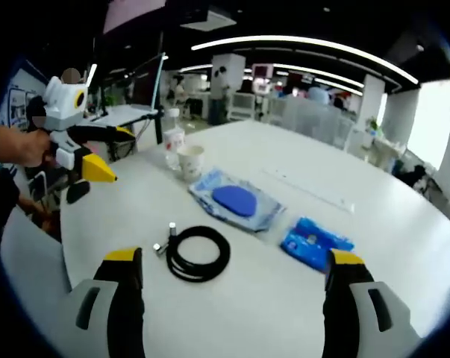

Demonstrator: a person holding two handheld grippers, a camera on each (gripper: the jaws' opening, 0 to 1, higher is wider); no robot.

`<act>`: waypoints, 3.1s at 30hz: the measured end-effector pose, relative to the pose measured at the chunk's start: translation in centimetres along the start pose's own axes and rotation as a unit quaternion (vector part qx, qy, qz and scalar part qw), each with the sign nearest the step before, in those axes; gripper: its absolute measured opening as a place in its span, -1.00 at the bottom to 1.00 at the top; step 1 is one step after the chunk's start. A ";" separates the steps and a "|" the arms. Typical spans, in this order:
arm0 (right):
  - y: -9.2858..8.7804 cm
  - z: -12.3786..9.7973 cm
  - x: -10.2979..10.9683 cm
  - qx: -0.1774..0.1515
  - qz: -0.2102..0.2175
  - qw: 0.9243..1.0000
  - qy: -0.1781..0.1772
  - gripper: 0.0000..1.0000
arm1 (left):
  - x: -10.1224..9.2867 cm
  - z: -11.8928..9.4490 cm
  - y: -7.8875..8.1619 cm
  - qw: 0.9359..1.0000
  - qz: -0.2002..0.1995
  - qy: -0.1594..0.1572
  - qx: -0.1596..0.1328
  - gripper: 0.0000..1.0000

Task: Arrange the tabletop items into an orderly group along one side of the table until the central work area is clear of visible clutter.

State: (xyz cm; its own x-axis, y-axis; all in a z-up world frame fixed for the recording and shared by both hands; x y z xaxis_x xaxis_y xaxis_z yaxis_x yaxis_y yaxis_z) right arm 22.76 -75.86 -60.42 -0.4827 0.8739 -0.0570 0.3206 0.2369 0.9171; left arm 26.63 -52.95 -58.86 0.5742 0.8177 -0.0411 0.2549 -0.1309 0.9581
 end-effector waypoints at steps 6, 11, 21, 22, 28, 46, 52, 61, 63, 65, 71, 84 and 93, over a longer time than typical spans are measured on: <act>-0.3 -1.3 -0.5 -0.009 0.013 1.000 -0.012 1.00 | 0.6 -1.7 -0.8 1.000 0.008 0.006 -0.007 0.97; 0.3 -3.0 -1.7 -0.040 0.054 0.997 -0.034 1.00 | 0.6 -3.0 -1.6 1.000 0.018 0.002 -0.008 0.97; -0.6 -4.9 -1.7 -0.054 0.061 0.996 -0.044 1.00 | 0.9 -4.7 -2.9 1.000 0.014 0.014 -0.007 0.97; -0.6 -4.9 -1.5 -0.055 0.058 0.996 -0.042 1.00 | 0.8 -4.8 -3.1 1.000 0.016 0.014 -0.008 0.97; -1.3 -6.0 0.1 -0.064 0.044 0.996 -0.034 1.00 | -0.9 -5.5 -3.8 1.000 0.023 0.009 -0.016 0.97; -3.6 -8.4 1.5 -0.076 0.043 0.994 -0.062 1.00 | -0.7 -7.8 -4.6 0.998 0.004 0.066 -0.020 0.97; -3.7 -8.3 1.8 -0.076 0.043 0.994 -0.069 1.00 | -1.3 -8.6 -5.1 0.997 0.007 0.070 -0.018 0.97; -4.7 -8.5 2.6 -0.070 0.036 0.994 -0.073 1.00 | -2.0 -9.3 -6.2 0.998 0.010 0.062 -0.015 0.97; -4.8 -8.8 2.7 -0.069 0.036 0.994 -0.074 1.00 | -2.2 -9.3 -6.4 0.998 0.005 0.061 -0.015 0.97; -4.9 -8.9 2.8 -0.070 0.036 0.994 -0.075 1.00 | -2.3 -9.4 -6.6 0.998 0.010 0.060 -0.014 0.97; -5.7 -8.9 2.9 -0.066 0.036 0.994 -0.078 1.00 | -2.6 -9.3 -6.7 0.998 0.011 0.052 -0.017 0.97; -6.8 -8.7 2.6 -0.061 0.031 0.994 -0.085 1.00 | -2.9 -9.3 -7.0 0.998 0.040 0.054 -0.016 0.97; -6.6 -8.8 2.6 -0.067 0.032 0.993 -0.088 0.99 | -2.2 -9.2 -7.0 0.998 0.022 0.062 -0.021 0.97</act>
State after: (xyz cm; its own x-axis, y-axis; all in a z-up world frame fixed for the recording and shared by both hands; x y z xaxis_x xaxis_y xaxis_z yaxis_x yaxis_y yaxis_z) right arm 12.24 -78.88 -63.17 -0.3108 0.9489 -0.0551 0.2293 0.1311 0.9645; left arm 16.47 -48.66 -62.88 0.4832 0.8748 0.0342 0.1972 -0.1468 0.9693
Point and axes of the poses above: the point that each gripper's makers call its tool centre point, and the gripper's own axes: z roughly forward along the fingers, x roughly to its left, y roughly out of its top, the point moved 2 cm from there along -z, roughly backward along the fingers, and after that the axes turned 9 degrees about -x, right-handed, at the moved point
